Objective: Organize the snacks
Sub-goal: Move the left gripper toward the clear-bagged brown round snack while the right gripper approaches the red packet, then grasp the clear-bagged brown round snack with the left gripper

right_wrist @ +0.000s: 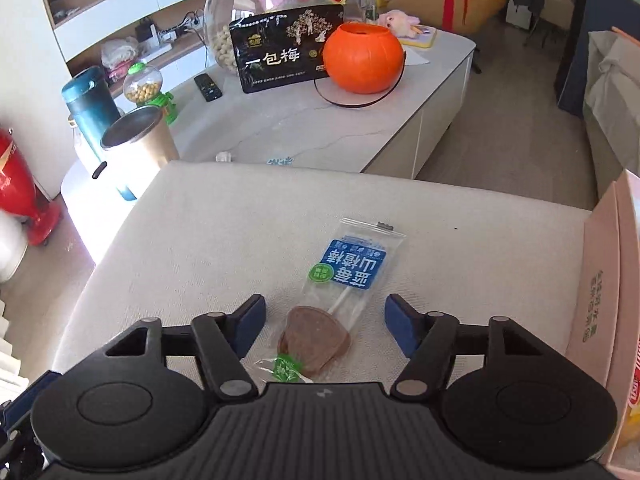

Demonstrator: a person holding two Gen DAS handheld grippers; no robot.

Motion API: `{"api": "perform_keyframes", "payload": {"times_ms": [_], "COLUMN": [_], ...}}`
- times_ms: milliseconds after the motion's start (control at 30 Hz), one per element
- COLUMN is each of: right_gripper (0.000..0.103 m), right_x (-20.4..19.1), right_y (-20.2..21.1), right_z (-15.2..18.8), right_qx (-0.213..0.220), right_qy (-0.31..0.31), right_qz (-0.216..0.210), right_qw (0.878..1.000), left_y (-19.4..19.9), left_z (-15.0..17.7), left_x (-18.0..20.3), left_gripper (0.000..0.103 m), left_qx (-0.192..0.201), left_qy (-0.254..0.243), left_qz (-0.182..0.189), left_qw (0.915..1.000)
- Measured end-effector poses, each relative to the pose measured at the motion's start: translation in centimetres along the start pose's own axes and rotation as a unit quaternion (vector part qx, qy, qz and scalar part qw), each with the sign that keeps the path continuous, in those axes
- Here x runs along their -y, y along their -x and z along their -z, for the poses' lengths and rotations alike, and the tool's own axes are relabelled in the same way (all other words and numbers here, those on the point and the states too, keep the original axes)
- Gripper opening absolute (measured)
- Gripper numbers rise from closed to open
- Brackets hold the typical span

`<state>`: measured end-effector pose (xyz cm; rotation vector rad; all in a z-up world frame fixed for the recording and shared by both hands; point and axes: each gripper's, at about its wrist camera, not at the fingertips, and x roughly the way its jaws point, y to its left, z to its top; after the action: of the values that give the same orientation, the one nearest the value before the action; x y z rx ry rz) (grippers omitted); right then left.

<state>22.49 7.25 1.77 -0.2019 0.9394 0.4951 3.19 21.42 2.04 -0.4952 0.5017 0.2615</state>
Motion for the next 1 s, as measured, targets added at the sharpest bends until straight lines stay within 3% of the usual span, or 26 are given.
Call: {"api": "perform_keyframes", "payload": {"times_ms": [67,167,300,367,467,600,700,767,900,1000], "right_gripper": [0.038,0.037,0.038,0.044,0.063,0.065,0.067,0.08,0.079,0.059], "right_x": [-0.7,-0.3,0.7,1.8,3.7,5.6,6.8,7.0,5.9,6.0], "right_y": [0.6,2.5,6.2,8.0,10.0,9.0,7.4,6.5,5.9,7.2], "right_z": [0.6,2.5,5.8,7.0,8.2,8.6,8.3,8.3,8.9,9.9], "right_qx": [-0.003,-0.028,-0.081,-0.078,-0.031,-0.006,0.001,0.009,0.032,0.034], "right_qy": [0.044,0.065,0.091,0.093,0.081,0.056,0.015,0.003,0.029,0.04], "right_qz": [0.002,-0.028,-0.1,-0.115,-0.073,-0.008,-0.012,-0.023,0.005,-0.006], "right_qw": [0.999,0.997,0.987,0.986,0.994,0.998,1.0,1.0,0.999,0.999], "left_y": [0.2,0.5,0.7,0.8,1.1,2.3,4.3,5.9,7.7,7.3], "left_z": [0.0,0.1,0.3,0.4,0.6,1.2,2.4,3.1,5.0,6.6], "left_x": [0.3,0.8,1.6,2.0,2.7,3.6,5.2,6.4,8.5,9.4], "left_gripper": [0.029,0.029,0.029,0.029,0.029,0.029,0.029,0.029,0.029,0.029], "left_qx": [0.0,-0.001,-0.002,-0.001,-0.002,-0.03,-0.054,-0.065,-0.084,-0.106], "left_qy": [-0.002,-0.008,-0.021,-0.027,-0.035,-0.03,-0.067,-0.104,-0.184,-0.215], "left_qz": [0.008,0.021,0.031,0.038,0.054,0.078,0.08,0.078,0.06,0.043], "left_qw": [1.0,0.9998,0.9993,0.9989,0.9979,0.9961,0.9931,0.9894,0.9775,0.97]}}
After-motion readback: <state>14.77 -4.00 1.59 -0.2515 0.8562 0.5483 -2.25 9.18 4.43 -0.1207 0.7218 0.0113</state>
